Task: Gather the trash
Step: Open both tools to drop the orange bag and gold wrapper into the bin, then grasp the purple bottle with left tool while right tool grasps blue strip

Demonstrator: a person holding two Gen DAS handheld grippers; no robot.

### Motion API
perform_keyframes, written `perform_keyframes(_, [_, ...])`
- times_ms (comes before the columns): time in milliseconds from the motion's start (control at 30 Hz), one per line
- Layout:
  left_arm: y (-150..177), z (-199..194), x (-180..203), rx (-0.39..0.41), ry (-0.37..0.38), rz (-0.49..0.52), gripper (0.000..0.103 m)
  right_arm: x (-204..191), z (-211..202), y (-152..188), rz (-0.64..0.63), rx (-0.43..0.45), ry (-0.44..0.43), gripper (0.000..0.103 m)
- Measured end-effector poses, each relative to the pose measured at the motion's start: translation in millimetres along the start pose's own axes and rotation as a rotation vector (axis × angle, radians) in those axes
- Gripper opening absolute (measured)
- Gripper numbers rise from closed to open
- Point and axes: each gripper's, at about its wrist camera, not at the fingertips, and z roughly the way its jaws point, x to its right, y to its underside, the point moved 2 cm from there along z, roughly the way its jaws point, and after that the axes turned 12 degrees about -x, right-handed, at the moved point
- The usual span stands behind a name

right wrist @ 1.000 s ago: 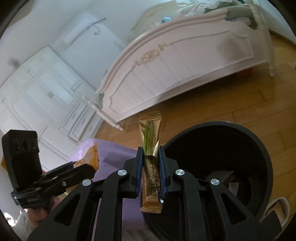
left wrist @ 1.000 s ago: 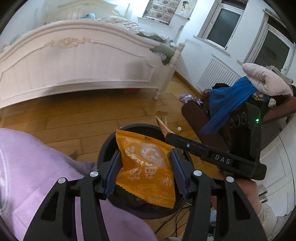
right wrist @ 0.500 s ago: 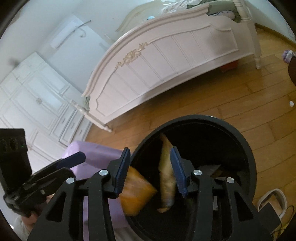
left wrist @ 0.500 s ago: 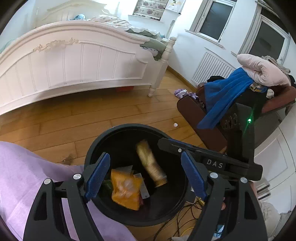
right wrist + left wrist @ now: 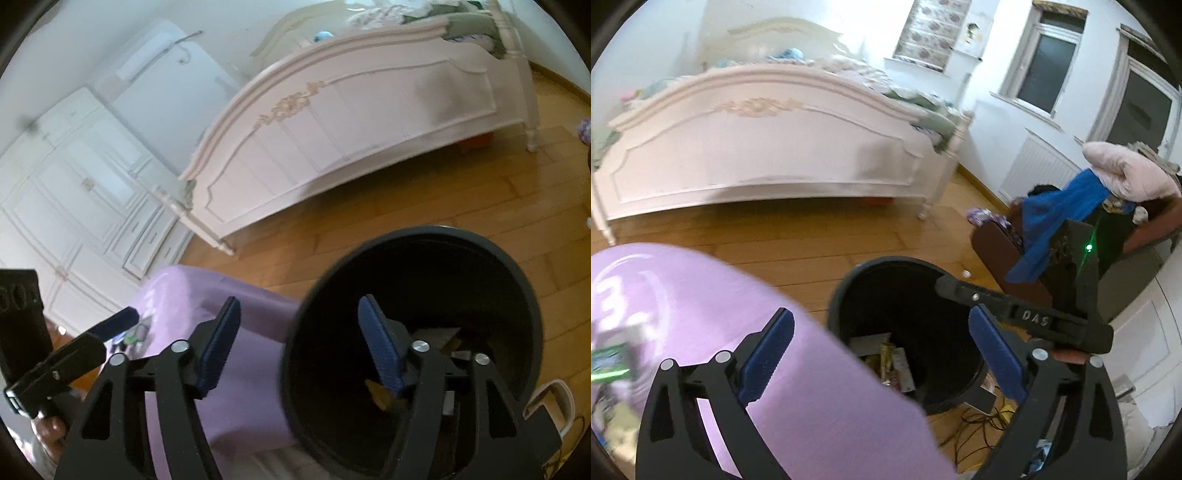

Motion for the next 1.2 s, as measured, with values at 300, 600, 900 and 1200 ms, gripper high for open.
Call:
perform_keyframes(300, [45.1, -74.1, -77.1, 0.089, -0.135, -0.148, 0.095, -94.3, 26.5, 6.2, -0.164, -0.081, -0.049, 0.07])
perform_keyframes(600, [92.4, -131.6, -200.0, 0.125, -0.25, -0.381, 0.095, -196.2, 74.4, 21.7, -0.421, -0.198, -0.055, 0.07])
perform_keyframes(900, [113.9, -132.3, -271.8, 0.037, -0.279, -0.417, 0.094, -319.2, 143.3, 31.3, -0.847, -0.287, -0.006, 0.064])
perform_keyframes(1200, [113.8, -121.2, -303.1, -0.038, -0.225, -0.367, 0.068, -386.5, 227.4, 51.8, -1.207, -0.399, 0.093, 0.048])
